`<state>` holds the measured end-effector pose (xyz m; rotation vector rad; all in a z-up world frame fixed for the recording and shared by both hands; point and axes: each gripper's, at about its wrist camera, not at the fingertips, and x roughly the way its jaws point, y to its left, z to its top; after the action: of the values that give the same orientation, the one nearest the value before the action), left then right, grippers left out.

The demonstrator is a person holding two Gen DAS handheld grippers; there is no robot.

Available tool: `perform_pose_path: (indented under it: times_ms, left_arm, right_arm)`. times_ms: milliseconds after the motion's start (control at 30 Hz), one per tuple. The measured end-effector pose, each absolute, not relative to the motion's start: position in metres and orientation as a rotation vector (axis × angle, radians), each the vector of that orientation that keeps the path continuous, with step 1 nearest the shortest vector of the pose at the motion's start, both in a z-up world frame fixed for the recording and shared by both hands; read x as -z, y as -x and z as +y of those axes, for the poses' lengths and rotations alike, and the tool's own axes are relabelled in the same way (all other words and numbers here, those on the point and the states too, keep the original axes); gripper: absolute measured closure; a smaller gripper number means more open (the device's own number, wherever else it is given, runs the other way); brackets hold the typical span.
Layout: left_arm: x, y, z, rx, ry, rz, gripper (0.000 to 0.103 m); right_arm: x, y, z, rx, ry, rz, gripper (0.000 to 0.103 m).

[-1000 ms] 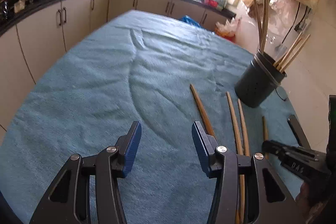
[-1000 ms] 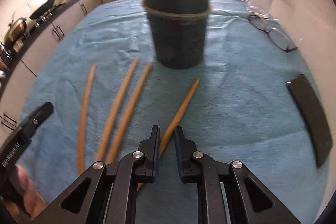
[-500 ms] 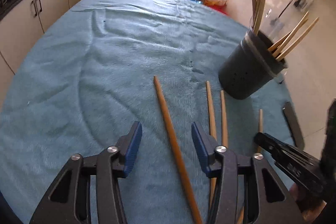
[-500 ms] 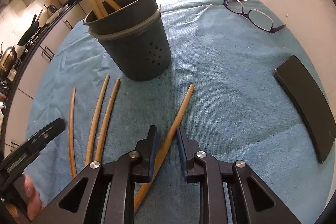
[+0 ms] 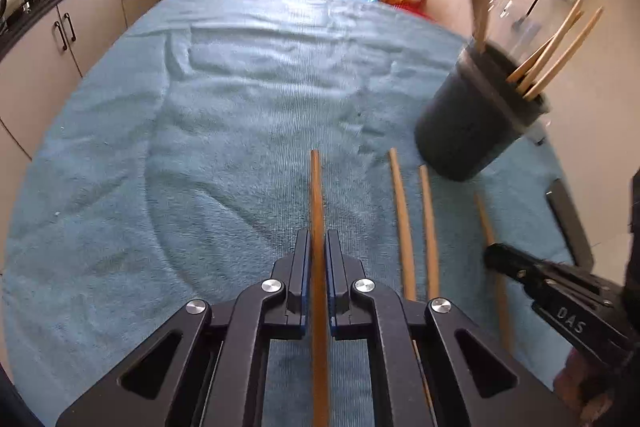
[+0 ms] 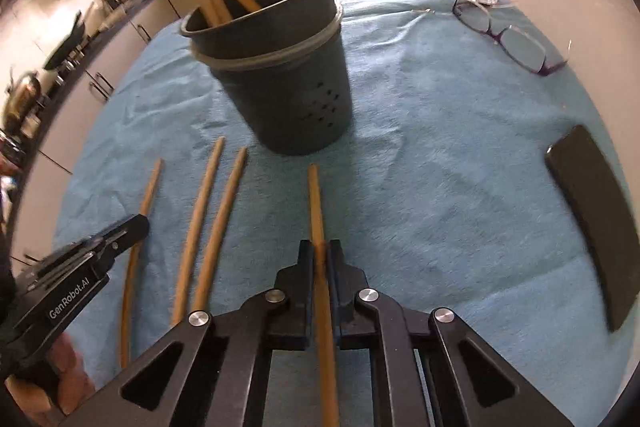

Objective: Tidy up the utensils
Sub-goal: 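Raise the left tool's chopstick upright over the cup while the right tool carries its own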

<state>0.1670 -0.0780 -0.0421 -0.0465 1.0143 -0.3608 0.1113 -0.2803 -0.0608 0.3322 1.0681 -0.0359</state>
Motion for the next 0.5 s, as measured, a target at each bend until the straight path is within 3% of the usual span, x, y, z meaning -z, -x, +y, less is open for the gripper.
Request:
perform_pose_path:
  times_ms: [500]
  left_arm:
    - [-0.059,-0.111,-0.043,0.427,0.139,0.687,0.097]
  right_arm:
    - [-0.035,-0.044,-0.263,-0.078,-0.358,0.635,0.096]
